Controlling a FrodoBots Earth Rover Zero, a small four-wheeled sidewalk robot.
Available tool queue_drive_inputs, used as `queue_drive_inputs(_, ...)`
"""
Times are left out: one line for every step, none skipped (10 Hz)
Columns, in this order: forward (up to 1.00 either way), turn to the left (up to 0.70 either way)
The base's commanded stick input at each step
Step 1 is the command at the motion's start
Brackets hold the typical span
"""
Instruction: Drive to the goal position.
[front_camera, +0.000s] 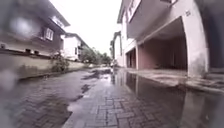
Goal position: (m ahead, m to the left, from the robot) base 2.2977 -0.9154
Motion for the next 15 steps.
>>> queue_drive_inputs(0.7, 0.0)
queue_drive_inputs(0.7, 0.0)
queue_drive_inputs(0.7, 0.0)
queue_drive_inputs(0.7, 0.0)
queue_drive_inputs(0.7, 0.0)
queue_drive_inputs(0.7, 0.0)
queue_drive_inputs(0.7, 0.0)
queue_drive_inputs(0.7, 0.0)
queue_drive_inputs(0.7, 0.0)
queue_drive_inputs(0.7, 0.0)
queue_drive_inputs(0.7, 0.0)
queue_drive_inputs(0.7, 0.0)
queue_drive_inputs(0.7, 0.0)
queue_drive_inputs(0.7, 0.0)
queue_drive_inputs(0.7, 0.0)
